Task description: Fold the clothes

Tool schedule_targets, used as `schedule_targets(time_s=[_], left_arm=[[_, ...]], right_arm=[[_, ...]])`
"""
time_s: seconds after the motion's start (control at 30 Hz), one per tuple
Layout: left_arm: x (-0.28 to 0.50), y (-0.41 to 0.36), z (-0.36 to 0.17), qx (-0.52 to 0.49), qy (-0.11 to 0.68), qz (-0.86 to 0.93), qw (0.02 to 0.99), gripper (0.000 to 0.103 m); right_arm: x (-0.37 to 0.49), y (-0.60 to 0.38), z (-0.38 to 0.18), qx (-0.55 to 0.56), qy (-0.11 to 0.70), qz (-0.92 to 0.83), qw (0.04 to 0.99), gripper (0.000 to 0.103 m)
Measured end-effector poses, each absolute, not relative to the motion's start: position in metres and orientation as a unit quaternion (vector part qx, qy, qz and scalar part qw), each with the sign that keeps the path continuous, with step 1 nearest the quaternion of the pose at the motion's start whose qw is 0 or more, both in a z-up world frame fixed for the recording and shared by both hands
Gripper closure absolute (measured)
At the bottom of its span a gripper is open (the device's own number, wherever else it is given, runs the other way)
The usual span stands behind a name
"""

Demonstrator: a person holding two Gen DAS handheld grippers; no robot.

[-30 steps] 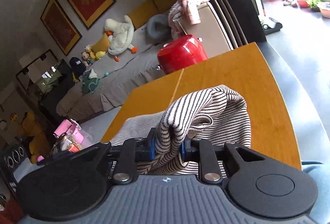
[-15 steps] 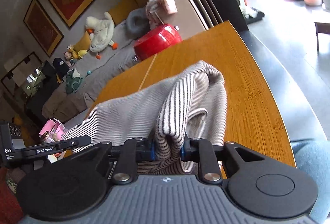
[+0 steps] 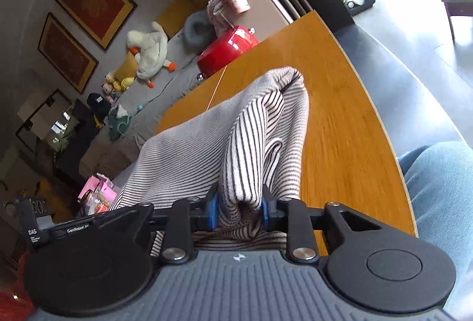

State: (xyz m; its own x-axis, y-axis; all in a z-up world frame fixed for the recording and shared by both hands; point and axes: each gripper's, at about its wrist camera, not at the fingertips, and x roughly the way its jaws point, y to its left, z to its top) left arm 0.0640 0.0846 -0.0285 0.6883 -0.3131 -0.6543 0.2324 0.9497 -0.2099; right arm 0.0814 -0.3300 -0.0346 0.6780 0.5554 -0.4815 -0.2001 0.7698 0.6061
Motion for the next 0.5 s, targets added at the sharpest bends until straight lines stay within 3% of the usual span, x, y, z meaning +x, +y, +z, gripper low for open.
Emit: schedule_targets(time_s=[0.03, 0.1, 0.13, 0.2, 0.37, 0.5], left_arm=[[0.063, 0.087, -0.023, -0.056, 0.357, -0.144, 0.921, 0.054], [0.060, 0.088, -0.009, -0.057, 0.338, -0.144, 0.928, 0.046], [0.058, 0.088, -0.002, -0.057, 0.329, -0.146, 0.931, 0.043], [0.056, 0.085, 0.008, -0.069, 0.321, -0.163, 0.931, 0.027], [0.058, 0.063, 0.002, -0.099, 0.348, -0.235, 0.902, 0.007], [0.071, 0.045, -0.029, -0.114, 0.402, -0.245, 0.875, 0.007]], right_arm=[[0.081, -0.332, -0.029, 0.249, 0.331, 0.205, 0.887, 0.060], [0.081, -0.335, -0.016, 0.223, 0.312, 0.191, 0.904, 0.044], [0.082, -0.334, -0.010, 0.212, 0.302, 0.188, 0.910, 0.041], [0.082, -0.334, 0.002, 0.192, 0.280, 0.182, 0.923, 0.029], [0.095, -0.303, 0.015, 0.152, 0.254, 0.230, 0.927, 0.002], [0.114, -0.270, 0.007, 0.102, 0.270, 0.264, 0.920, 0.000]])
